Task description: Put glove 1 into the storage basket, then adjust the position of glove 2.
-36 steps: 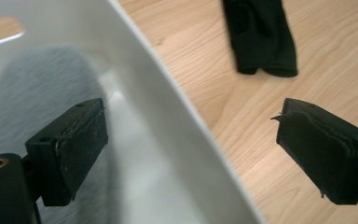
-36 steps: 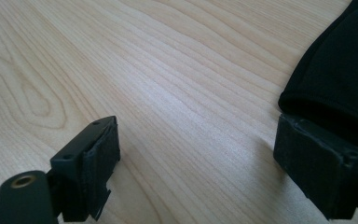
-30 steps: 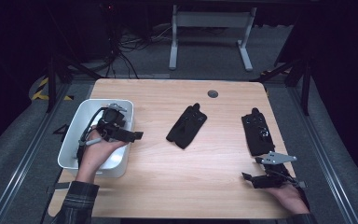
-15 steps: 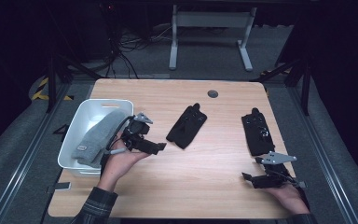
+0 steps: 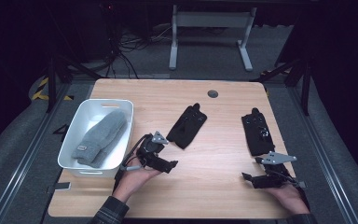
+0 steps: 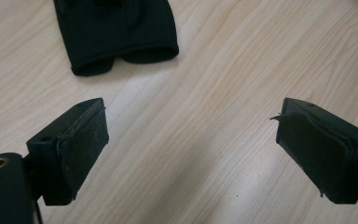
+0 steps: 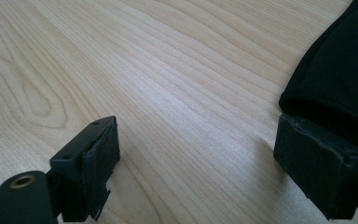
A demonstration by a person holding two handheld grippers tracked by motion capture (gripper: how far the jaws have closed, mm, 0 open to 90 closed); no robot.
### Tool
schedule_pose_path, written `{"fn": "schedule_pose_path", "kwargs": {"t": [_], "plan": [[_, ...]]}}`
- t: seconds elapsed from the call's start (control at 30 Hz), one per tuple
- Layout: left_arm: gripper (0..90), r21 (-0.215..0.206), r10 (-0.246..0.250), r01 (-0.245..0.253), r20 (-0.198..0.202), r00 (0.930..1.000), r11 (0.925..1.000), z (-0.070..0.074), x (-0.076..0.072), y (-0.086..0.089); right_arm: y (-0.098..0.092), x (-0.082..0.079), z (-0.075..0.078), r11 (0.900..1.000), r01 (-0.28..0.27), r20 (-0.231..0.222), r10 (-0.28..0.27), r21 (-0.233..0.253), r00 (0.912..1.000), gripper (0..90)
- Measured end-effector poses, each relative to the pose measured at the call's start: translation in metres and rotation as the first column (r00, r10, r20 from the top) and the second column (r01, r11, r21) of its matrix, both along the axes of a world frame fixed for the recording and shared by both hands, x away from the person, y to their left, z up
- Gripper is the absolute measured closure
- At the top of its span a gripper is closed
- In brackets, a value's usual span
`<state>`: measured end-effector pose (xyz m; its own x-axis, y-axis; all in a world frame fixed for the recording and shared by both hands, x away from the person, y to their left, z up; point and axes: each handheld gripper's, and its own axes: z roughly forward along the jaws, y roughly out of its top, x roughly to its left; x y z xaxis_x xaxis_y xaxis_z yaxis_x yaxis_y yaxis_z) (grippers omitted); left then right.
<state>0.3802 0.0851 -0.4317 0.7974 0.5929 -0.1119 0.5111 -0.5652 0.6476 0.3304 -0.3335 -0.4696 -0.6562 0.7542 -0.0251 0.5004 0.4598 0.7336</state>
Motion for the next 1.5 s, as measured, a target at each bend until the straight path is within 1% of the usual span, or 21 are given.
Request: {"fn": "schedule_pose_path", "kwargs": {"t": [0.1,0.17,0.23,0.3,0.4,0.47,0.5,0.57,0.63,0.7,0.73,0.77,0.8,0.87,1.0,1.03,1.07,1.2,1.27,1.4,1.5], "plan": [[9.8,0.013,-0.013,0.013,0.015,0.9998,0.9998,-0.01,-0.003,-0.001,0.0,0.0,0.0,1.0,0.0,0.001,0.0,-0.001,1.0,15.4],[9.0,0.041,-0.023,0.022,0.026,0.9994,0.9989,-0.016,-0.005,-0.002,0.001,0.0,0.0,1.0,0.002,0.001,-0.002,-0.001,1.0,16.8],[8.4,0.04,-0.031,0.031,0.007,0.9995,0.9987,-0.021,-0.006,0.0,0.001,-0.001,0.002,1.0,-0.003,-0.003,0.003,-0.007,1.0,19.8],[7.3,0.048,-0.036,0.035,0.014,0.9993,0.9982,-0.025,-0.007,0.001,0.002,-0.001,0.004,1.0,-0.001,-0.001,0.001,-0.009,1.0,22.6],[6.2,0.036,-0.048,0.048,0.015,0.9987,0.9982,-0.03,-0.009,0.002,-0.001,-0.002,0.011,0.999,0.015,0.014,-0.015,0.031,0.9998,32.5],[4.8,0.06,-0.067,0.066,0.003,0.9978,0.996,-0.036,-0.01,0.002,-0.002,-0.001,0.016,0.998,0.023,0.01,-0.023,0.05,0.9997,37.3],[3.0,0.062,-0.069,0.068,0.02,0.9974,0.9958,-0.037,-0.012,0.001,-0.003,0.0,0.018,0.998,0.025,0.01,-0.026,0.055,0.9996,40.2],[2.4,0.062,-0.083,0.082,0.029,0.9961,0.9948,-0.038,-0.014,0.002,-0.004,0.001,0.022,0.998,0.036,0.018,-0.037,0.059,0.9992,44.9],[1.6,0.072,-0.101,0.096,0.064,0.9928,0.9928,-0.041,-0.016,0.003,-0.005,0.003,0.025,0.997,0.047,0.028,-0.049,0.056,0.9984,52.9],[0.0,0.051,-0.113,0.109,0.076,0.9907,0.9927,-0.043,-0.016,0.005,-0.006,0.006,0.029,0.996,0.06,0.028,-0.062,0.062,0.9977,60.1],[0.0,0.04,-0.119,0.117,0.08,0.9896,0.9924,-0.044,-0.016,0.006,-0.008,0.009,0.031,0.996,0.067,0.026,-0.069,0.066,0.9973,68.8],[0.0,0.021,-0.122,0.12,0.097,0.9878,0.9925,-0.046,-0.016,0.008,-0.008,0.009,0.031,0.996,0.067,0.026,-0.069,0.066,0.9973,68.8],[0.0,0.014,-0.114,0.113,0.104,0.9881,0.9935,-0.047,-0.016,0.008,-0.009,0.012,0.032,0.995,0.074,0.024,-0.076,0.07,0.9968,73.4],[0.1,0.014,-0.113,0.112,0.103,0.9882,0.9936,-0.047,-0.016,0.008,-0.01,0.018,0.037,0.993,0.093,0.032,-0.096,0.075,0.9949,89.0],[0.1,0.018,-0.107,0.105,0.103,0.989,0.9943,-0.047,-0.016,0.009,-0.012,0.029,0.043,0.99,0.121,0.045,-0.125,0.072,0.9912,90.0],[0.0,0.017,-0.105,0.103,0.103,0.9891,0.9945,-0.047,-0.016,0.009,-0.014,0.038,0.046,0.988,0.136,0.049,-0.14,0.067,0.989,90.0],[0.0,0.019,-0.103,0.102,0.101,0.9894,0.9946,-0.047,-0.016,0.008,-0.014,0.038,0.046,0.988,0.136,0.049,-0.14,0.067,0.989,90.0],[0.5,0.019,-0.075,0.073,0.104,0.9917,0.9971,-0.047,-0.02,0.008,-0.018,0.057,0.051,0.984,0.162,0.055,-0.166,0.069,0.9846,90.0],[0.2,0.018,-0.083,0.082,0.099,0.9916,0.9965,-0.047,-0.019,0.008,-0.019,0.066,0.052,0.983,0.171,0.055,-0.175,0.068,0.983,90.0],[0.0,0.019,-0.089,0.088,0.1,0.991,0.996,-0.046,-0.018,0.008,-0.022,0.085,0.052,0.979,0.197,0.051,-0.199,0.047,0.9786,90.0],[0.0,0.019,-0.092,0.091,0.1,0.9907,0.9957,-0.046,-0.018,0.008,-0.026,0.096,0.049,0.973,0.229,0.057,-0.23,0.021,0.9716,90.0]]}}
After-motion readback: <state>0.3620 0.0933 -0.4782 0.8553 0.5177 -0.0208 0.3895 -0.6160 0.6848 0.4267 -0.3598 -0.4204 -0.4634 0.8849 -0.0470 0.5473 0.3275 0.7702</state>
